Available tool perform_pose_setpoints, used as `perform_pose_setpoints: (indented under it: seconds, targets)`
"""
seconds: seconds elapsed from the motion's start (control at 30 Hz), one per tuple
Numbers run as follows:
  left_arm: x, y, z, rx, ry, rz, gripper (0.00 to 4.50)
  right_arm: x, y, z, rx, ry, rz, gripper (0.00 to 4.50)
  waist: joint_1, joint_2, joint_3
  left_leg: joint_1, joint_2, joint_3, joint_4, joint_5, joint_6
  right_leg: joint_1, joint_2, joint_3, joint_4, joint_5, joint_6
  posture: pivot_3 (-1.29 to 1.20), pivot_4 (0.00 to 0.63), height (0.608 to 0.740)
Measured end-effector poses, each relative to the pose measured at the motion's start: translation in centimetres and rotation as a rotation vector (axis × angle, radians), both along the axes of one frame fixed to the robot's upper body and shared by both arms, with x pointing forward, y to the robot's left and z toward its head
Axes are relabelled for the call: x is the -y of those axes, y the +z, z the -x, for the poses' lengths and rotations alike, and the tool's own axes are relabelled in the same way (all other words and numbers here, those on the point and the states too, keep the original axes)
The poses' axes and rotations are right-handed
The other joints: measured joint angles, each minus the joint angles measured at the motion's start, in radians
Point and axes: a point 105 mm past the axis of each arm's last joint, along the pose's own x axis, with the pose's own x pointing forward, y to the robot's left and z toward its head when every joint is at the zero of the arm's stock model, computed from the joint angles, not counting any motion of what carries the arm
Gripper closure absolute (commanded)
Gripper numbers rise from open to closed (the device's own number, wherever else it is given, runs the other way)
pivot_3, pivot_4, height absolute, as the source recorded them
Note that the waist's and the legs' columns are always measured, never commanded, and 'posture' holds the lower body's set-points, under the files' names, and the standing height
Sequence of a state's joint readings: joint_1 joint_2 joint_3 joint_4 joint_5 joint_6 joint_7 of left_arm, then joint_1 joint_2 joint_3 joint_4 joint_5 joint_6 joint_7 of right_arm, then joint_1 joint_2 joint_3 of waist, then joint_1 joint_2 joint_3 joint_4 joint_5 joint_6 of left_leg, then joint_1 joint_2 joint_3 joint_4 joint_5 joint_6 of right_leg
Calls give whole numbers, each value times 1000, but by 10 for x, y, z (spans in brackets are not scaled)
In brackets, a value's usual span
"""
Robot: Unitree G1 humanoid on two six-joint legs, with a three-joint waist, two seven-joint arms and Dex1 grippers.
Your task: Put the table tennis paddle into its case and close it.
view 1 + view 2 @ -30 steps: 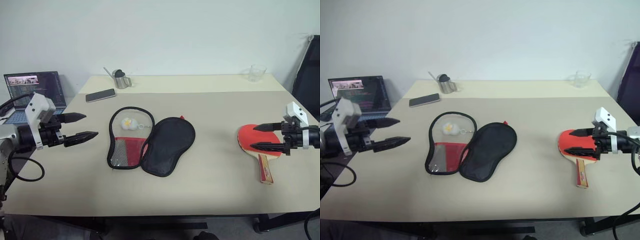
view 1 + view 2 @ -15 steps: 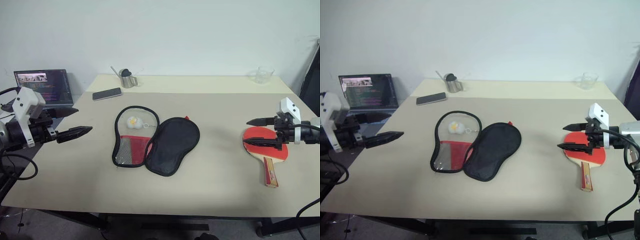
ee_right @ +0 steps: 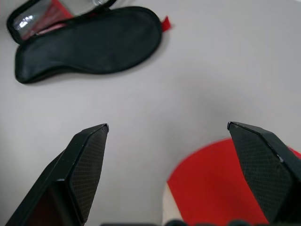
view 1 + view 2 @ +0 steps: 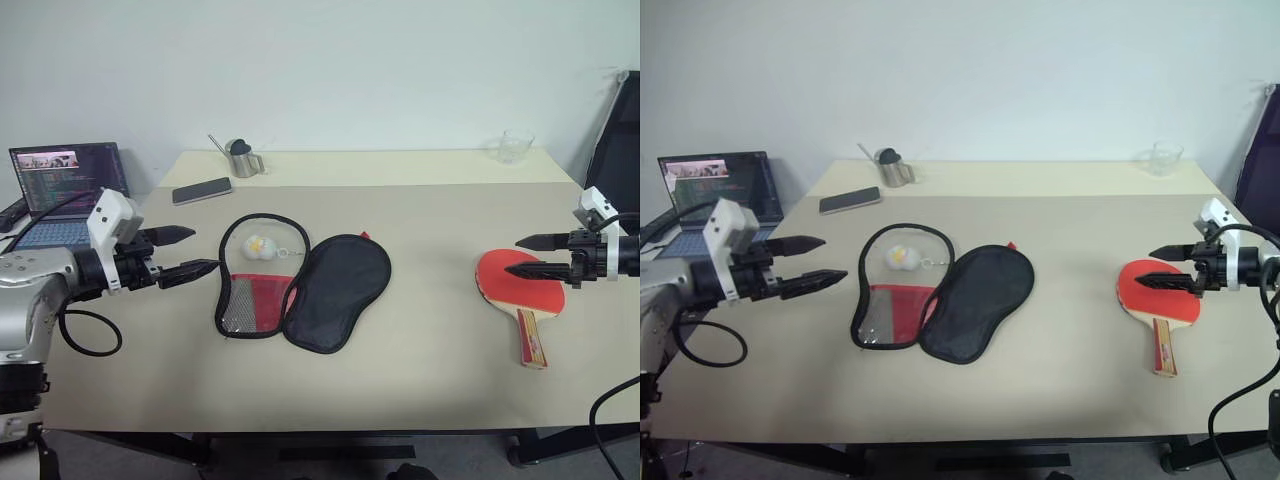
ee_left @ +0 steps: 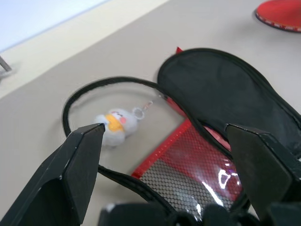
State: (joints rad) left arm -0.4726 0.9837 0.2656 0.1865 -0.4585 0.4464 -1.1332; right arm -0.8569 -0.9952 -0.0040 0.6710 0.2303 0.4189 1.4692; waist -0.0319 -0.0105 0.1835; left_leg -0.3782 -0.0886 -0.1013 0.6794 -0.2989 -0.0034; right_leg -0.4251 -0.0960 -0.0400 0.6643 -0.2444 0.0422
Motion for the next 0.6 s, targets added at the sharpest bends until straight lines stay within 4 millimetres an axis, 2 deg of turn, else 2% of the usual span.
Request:
perform_pose_setpoints:
  seconds: [0.23, 0.4, 0.53, 0.6]
  targets:
    - [-20, -31, -17, -91, 184, 102, 0, -29, 9, 0, 46, 135, 10, 31, 2, 0, 0, 0, 0, -1, 0, 0, 0, 0, 0, 0, 0, 0, 0, 0, 150, 740]
    - [-16, -54, -27, -166, 217, 150, 0, -39, 3, 4, 40, 179, 33, 31, 7, 0, 0, -1, -1, -1, 1, 0, 0, 0, 0, -1, 0, 0, 0, 0, 150, 740]
    - [-29, -65, -39, -230, 323, 238, 0, -45, -1, 7, 31, 201, 46, 31, 6, 0, 0, -1, -1, -1, 1, 0, 0, 0, 0, -1, 0, 0, 1, 0, 150, 740]
    - [-29, -75, -39, -275, 337, 279, 0, -45, -4, 9, 24, 200, 49, 31, 6, 0, 0, -1, -2, -1, 1, 0, 0, 0, -1, -1, 0, 0, 1, 0, 150, 740]
